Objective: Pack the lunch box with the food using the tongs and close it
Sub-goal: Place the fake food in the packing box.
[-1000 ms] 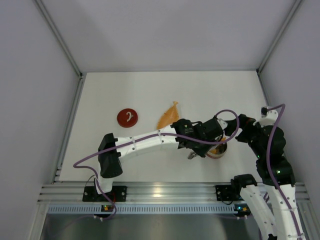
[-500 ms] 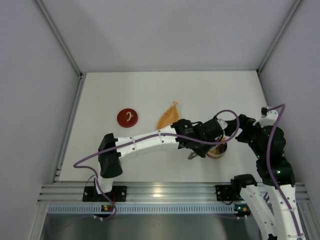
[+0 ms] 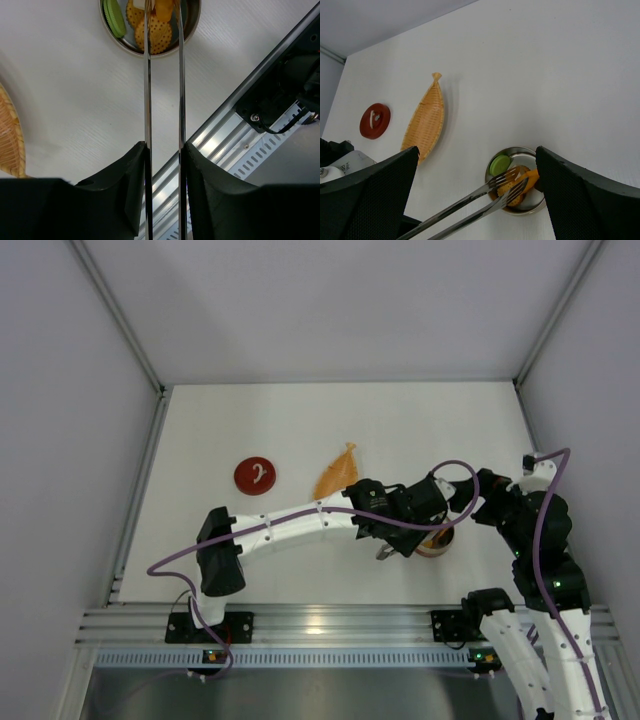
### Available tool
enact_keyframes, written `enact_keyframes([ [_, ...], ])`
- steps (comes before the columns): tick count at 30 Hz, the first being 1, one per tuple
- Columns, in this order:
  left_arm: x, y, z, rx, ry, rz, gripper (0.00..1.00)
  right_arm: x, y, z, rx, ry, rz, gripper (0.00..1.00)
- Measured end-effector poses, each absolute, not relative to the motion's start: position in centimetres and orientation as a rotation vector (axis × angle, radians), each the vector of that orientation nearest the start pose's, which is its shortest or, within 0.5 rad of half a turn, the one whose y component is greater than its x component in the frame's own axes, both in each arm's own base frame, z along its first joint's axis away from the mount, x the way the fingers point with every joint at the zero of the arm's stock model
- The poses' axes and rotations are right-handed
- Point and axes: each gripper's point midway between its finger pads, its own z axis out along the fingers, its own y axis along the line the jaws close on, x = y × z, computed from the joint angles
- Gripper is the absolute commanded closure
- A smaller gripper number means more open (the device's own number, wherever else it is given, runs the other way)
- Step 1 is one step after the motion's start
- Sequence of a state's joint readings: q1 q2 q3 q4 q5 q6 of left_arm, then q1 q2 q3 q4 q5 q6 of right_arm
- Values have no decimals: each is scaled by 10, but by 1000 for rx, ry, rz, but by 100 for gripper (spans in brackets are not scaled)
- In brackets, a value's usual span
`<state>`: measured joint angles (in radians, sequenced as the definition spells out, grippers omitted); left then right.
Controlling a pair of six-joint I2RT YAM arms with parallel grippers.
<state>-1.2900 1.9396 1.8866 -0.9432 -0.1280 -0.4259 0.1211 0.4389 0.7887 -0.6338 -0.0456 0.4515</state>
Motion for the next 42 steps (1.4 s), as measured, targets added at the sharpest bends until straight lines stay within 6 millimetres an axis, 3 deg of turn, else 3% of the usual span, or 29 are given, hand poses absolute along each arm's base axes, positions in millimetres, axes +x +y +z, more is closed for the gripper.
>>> enact_keyframes([
  [42, 128, -449, 176, 1050, 2407, -471, 61, 212, 49, 259, 282, 1859, 418, 0],
])
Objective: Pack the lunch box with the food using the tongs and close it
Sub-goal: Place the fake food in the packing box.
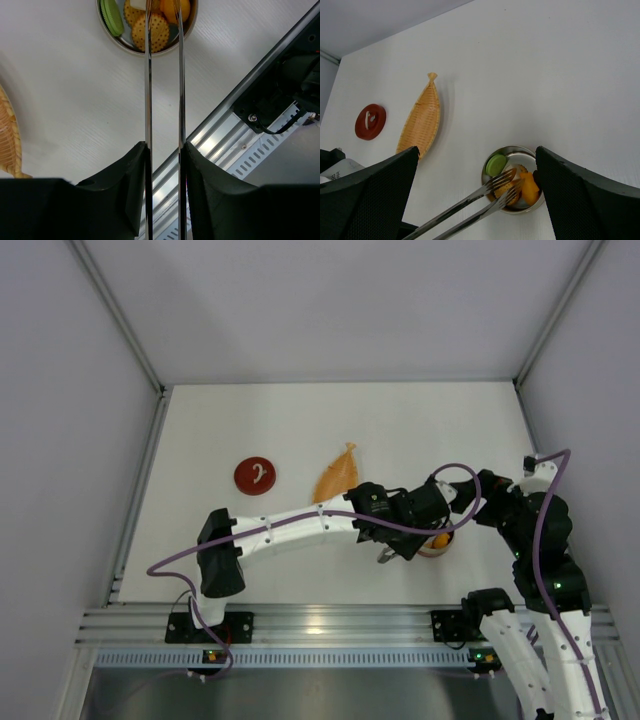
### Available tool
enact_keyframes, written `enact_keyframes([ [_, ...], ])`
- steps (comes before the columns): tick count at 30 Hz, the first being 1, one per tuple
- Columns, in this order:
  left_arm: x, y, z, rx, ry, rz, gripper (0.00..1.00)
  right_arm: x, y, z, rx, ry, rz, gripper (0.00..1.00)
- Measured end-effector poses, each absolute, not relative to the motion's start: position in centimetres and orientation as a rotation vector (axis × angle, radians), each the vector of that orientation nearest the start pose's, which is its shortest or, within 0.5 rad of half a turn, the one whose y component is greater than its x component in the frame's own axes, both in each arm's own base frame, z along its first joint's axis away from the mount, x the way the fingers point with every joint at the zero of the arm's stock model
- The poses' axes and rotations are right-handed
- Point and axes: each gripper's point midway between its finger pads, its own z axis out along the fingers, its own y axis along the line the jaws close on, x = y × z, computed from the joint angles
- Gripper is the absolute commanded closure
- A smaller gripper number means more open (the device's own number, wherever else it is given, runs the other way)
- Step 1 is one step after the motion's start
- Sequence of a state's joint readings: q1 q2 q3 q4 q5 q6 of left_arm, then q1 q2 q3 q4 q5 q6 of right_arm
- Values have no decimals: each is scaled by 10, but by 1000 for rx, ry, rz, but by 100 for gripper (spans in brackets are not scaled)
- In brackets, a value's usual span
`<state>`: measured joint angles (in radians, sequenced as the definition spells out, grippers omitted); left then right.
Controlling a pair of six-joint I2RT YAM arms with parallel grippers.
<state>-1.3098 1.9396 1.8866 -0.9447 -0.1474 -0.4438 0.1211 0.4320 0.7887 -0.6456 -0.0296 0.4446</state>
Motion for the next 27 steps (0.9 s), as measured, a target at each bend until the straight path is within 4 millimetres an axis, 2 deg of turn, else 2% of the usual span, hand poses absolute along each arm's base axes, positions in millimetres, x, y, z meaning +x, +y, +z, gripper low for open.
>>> enact_keyframes([
  [15, 129, -447, 178, 1046, 2395, -447, 63, 212, 49, 259, 282, 1858, 420, 1],
  [23, 120, -438, 196, 1076, 2344, -446, 63, 212, 54, 261, 263, 1855, 450, 1],
  [27, 122, -428, 204, 1069, 2332, -453, 62, 212, 57, 261, 253, 1859, 465, 0],
])
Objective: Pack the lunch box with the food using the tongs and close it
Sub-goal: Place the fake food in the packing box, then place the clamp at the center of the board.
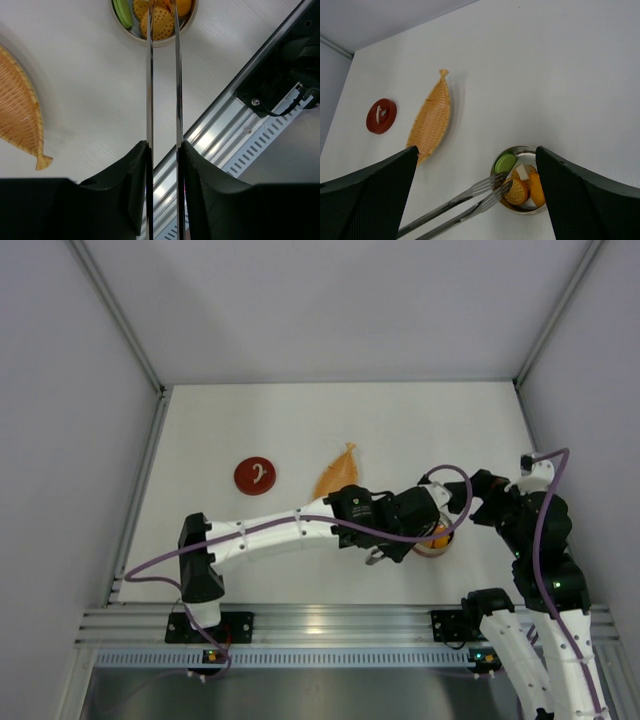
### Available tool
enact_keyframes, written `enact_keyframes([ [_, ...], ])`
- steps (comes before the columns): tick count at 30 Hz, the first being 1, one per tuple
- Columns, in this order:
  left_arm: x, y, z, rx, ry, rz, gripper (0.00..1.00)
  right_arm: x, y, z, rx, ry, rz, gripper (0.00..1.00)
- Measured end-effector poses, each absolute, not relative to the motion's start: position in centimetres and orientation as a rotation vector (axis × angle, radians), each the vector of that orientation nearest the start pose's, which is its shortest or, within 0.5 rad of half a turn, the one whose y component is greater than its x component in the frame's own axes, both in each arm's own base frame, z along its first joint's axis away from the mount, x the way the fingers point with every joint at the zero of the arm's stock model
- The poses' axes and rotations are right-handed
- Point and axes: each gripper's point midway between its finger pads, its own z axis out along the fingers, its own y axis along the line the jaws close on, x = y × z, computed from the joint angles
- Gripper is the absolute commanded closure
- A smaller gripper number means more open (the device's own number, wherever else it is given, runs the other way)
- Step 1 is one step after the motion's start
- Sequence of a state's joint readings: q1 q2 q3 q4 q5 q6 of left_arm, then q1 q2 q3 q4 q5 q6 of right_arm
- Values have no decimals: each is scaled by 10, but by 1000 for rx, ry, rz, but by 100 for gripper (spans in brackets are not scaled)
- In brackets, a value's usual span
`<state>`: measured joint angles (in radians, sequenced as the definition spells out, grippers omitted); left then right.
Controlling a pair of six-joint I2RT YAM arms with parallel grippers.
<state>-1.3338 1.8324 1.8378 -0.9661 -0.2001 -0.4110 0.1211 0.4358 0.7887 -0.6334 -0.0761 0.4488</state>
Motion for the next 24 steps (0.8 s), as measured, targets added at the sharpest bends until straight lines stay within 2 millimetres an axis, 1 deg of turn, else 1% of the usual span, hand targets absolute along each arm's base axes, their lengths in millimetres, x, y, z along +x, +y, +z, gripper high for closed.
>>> enact_keyframes([
  [2, 130, -420, 207, 1044, 2336, -449, 62, 212, 58, 261, 251, 1860, 467, 1],
  [5, 155, -401, 213, 956, 2352, -429, 62, 212, 58, 261, 250, 1864, 469, 1],
  [9, 194, -365, 223, 799, 2366, -393, 62, 213, 59, 260, 251, 1869, 469, 1],
  [13, 231, -325, 237, 630, 2358, -347, 60, 215, 60, 258, 248, 1880, 474, 1],
  [15, 247, -305, 246, 551, 2339, -319, 59, 217, 61, 256, 247, 1895, 473, 1],
  [19, 274, -274, 259, 427, 2303, -274, 59, 226, 61, 253, 249, 1937, 460, 1],
  [20, 280, -269, 259, 404, 2303, -265, 59, 229, 62, 253, 249, 1947, 457, 1],
  [24, 317, -242, 257, 284, 2306, -241, 60, 240, 65, 250, 251, 1993, 459, 0],
])
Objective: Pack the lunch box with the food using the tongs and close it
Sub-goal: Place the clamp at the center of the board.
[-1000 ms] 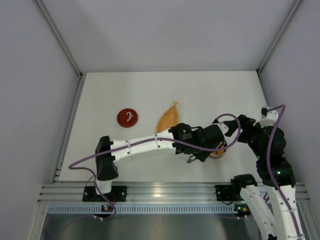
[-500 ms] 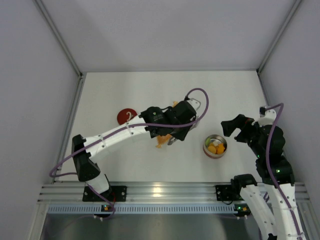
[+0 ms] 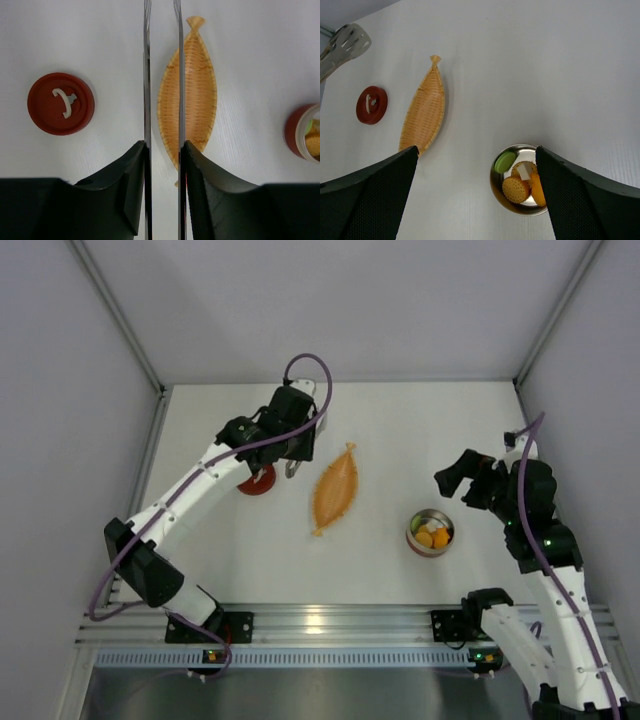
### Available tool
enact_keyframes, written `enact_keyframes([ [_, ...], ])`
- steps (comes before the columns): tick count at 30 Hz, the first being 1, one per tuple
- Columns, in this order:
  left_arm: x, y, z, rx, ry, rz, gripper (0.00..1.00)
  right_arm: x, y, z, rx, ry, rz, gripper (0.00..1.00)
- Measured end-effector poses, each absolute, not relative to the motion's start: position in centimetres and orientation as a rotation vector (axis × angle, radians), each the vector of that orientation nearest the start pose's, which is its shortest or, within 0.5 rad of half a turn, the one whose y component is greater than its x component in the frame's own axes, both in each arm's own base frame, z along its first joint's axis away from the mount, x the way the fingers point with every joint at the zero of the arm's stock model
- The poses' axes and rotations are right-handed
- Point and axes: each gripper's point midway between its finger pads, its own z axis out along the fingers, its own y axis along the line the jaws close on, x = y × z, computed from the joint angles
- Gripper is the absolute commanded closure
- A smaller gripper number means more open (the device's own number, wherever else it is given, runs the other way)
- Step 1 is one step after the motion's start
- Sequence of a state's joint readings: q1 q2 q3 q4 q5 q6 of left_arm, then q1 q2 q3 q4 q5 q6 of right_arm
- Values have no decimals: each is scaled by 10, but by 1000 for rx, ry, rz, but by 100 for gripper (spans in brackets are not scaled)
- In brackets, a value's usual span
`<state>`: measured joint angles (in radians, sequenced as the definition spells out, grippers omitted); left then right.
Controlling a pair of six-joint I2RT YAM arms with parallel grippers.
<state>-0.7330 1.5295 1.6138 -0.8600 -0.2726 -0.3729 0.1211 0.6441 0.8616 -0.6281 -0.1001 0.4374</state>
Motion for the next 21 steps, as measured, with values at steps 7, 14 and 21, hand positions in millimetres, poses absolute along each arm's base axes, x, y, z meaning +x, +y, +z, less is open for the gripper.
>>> enact_keyframes([
  [7, 380, -201, 231, 131, 2321, -144, 56, 248, 77, 239, 226, 2065, 517, 1],
  [14, 420, -195, 184, 89, 2379, -140, 56, 250, 83, 232, 217, 2099, 546, 0],
  [21, 451, -191, 134, 34, 2423, -149, 54, 253, 84, 221, 219, 2139, 543, 1],
])
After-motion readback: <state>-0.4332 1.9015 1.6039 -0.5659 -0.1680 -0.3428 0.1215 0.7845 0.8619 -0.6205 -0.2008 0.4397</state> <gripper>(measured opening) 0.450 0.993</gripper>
